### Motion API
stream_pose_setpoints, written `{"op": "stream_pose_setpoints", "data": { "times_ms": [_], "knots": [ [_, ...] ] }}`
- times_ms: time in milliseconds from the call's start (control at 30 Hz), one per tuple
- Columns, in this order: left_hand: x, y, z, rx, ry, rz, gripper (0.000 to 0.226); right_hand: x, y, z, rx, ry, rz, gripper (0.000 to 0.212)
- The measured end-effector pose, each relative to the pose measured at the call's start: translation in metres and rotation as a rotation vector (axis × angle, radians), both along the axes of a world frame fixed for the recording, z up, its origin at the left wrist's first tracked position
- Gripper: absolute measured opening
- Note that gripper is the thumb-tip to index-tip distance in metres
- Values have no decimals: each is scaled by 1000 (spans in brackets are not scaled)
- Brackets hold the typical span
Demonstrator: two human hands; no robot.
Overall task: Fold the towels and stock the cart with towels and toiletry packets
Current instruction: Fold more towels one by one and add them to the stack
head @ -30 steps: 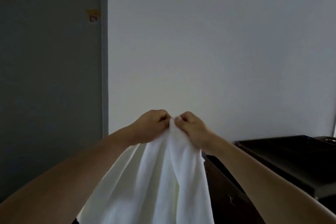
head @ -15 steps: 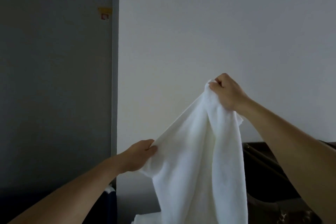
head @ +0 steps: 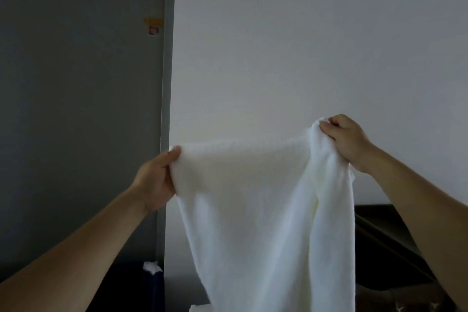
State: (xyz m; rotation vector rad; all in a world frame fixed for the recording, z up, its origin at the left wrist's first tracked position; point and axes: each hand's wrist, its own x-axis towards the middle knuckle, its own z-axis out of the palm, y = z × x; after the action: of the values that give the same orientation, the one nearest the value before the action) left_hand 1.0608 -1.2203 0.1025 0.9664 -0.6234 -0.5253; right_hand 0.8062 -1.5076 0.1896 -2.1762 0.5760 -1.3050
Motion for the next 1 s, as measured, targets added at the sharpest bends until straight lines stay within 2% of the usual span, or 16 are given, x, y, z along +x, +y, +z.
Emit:
{"op": "stream_pose_setpoints", "data": {
  "times_ms": [133, 233, 367, 467, 567, 700, 867, 933, 1000],
  "knots": [
    [3, 8, 49, -26, 3, 68, 24, -13, 2, 8, 215, -126, 156, 33],
    [9, 5, 62, 93, -18, 160, 22, -10, 1, -2, 320, -72, 163, 32],
    [8, -15, 40, 346, 7, 202, 16, 6, 8, -33, 261, 77, -199, 43],
    [-10, -39, 20, 400, -3, 255, 13, 27, 30, -53, 212, 21, -260, 46],
    [-50, -70, 9, 435, -106, 223, 15, 50, 62, -67, 100, -17, -187, 43],
    [-97, -102, -2, 422, -220, 171, 30, 70, 92, -82, 64, -20, -52, 17],
    [-108, -99, -7, 363, -218, 93, 35, 69, 99, -95, 250, -26, 141, 13],
    [-107, -94, -12, 332, -223, -8, 48, 65, 99, -97, 245, 44, 191, 15],
    [-107, -87, -16, 323, -267, -101, 45, 58, 99, -94, 355, 73, 310, 19]
  ]
}}
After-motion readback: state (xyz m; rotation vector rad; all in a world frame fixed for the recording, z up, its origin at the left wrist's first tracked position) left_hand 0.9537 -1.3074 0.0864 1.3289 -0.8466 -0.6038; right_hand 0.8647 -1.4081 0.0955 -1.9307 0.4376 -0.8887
